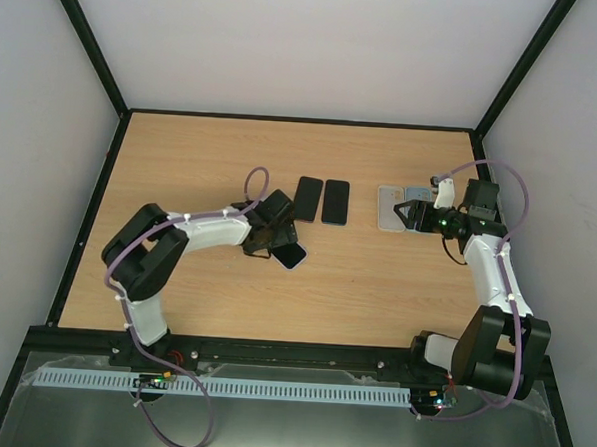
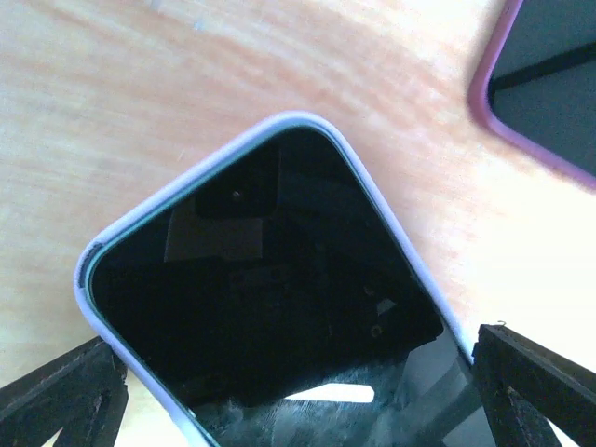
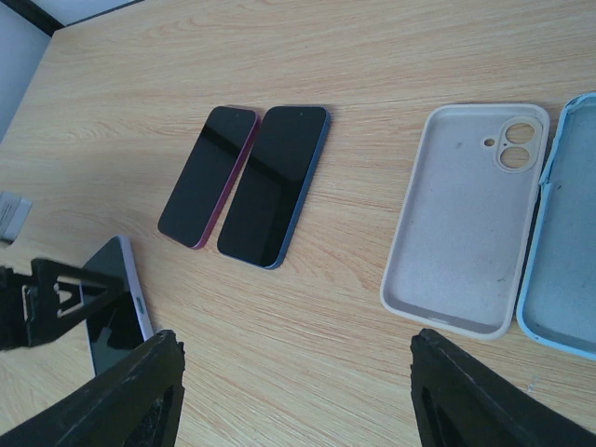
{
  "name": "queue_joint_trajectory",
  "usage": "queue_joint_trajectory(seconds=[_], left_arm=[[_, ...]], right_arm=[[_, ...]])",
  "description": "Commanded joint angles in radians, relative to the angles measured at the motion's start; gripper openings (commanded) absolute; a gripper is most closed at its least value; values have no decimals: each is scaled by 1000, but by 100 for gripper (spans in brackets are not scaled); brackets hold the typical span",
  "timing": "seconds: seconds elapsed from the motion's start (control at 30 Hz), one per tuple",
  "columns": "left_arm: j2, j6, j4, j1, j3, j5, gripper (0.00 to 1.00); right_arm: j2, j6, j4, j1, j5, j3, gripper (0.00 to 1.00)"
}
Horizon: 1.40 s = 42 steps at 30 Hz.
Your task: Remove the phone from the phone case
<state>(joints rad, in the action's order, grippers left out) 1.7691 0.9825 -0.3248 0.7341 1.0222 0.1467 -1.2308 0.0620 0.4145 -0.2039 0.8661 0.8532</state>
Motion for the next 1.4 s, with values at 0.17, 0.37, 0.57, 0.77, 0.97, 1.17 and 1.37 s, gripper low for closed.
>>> queue_joint_trajectory(seconds=[0.17,0.37,0.57,0.77,0.97,1.17,1.37], left_arm=[[178,78,-76,-12,211,-32,100],[273,213,-280,-3,380,-25,99],[359,294,-478,8,517,-31,95],[352,324,-478,23,512,-52,92],[361,324,-490,37,517,-81,93],[379,331,-507,17,527,-71,92],[377,319,-500,-25,527,-59,87]], right_arm=[[-3,19,18,-6,16,-2,65],[-7,24,26,-6,22,1,65],[-7,26,28,-5,24,2,65],[-4,26,29,-6,20,1,65],[-7,26,30,-5,22,5,65],[0,26,31,-5,19,5,65],[0,25,30,-6,17,3,65]])
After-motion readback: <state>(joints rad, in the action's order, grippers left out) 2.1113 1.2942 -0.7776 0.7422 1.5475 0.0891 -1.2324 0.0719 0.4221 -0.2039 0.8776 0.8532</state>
